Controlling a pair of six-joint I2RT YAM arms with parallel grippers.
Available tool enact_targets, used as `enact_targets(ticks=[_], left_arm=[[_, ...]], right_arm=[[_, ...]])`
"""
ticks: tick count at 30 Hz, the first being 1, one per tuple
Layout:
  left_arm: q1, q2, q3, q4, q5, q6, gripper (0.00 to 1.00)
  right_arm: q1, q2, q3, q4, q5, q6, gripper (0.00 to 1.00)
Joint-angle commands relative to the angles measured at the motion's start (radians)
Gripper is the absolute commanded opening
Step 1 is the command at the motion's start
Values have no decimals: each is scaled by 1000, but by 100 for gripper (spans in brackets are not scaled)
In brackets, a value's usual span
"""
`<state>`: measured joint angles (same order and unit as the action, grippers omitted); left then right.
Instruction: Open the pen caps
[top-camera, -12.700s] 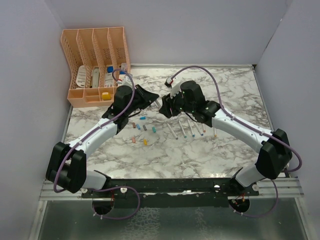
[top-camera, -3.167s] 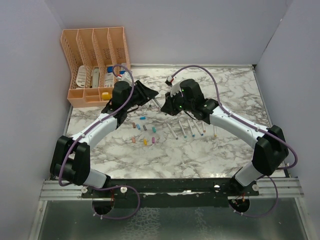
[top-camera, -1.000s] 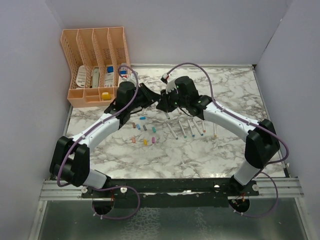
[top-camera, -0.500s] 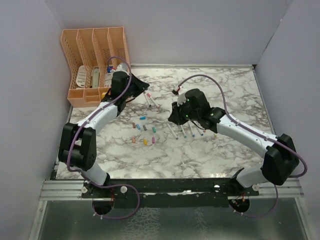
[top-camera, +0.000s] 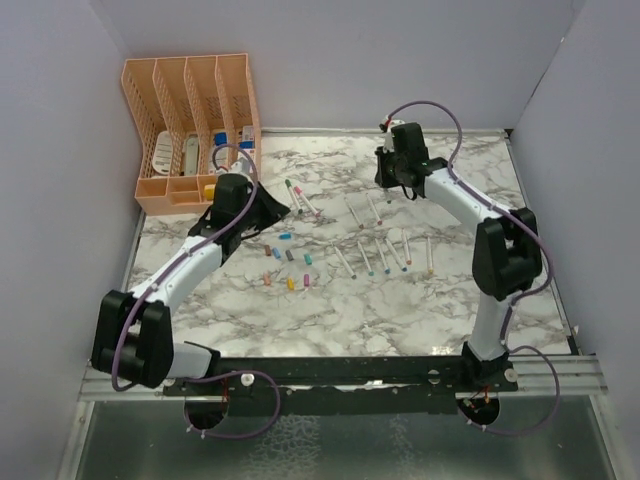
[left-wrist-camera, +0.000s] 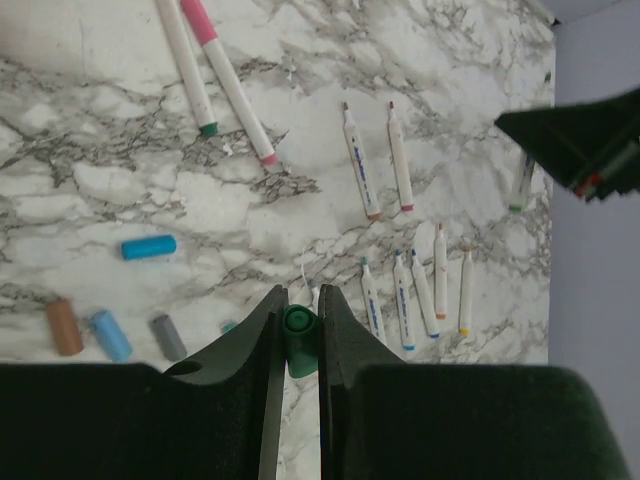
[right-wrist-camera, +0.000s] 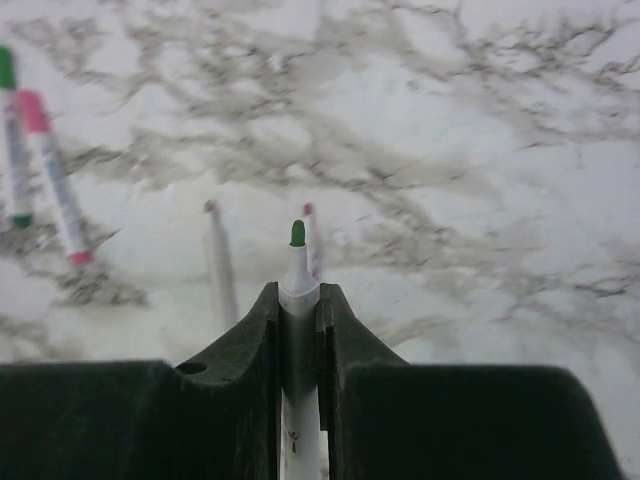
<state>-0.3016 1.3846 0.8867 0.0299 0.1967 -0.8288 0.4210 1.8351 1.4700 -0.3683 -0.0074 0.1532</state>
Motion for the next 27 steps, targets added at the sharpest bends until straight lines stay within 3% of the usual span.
enact_targets(ticks=[1,12,27], left_arm=[[-11,-131,-76,-165,2,101,0],[-13,-281,-231,-309,-39,140,0],[-43,-192,-222,-287,-48,163,0]], right_arm=[[-66,179,167,-21,47,-79,1],[-132,334,217,3,5,-99,1],[-133,343,100,44,-34,-74,1]])
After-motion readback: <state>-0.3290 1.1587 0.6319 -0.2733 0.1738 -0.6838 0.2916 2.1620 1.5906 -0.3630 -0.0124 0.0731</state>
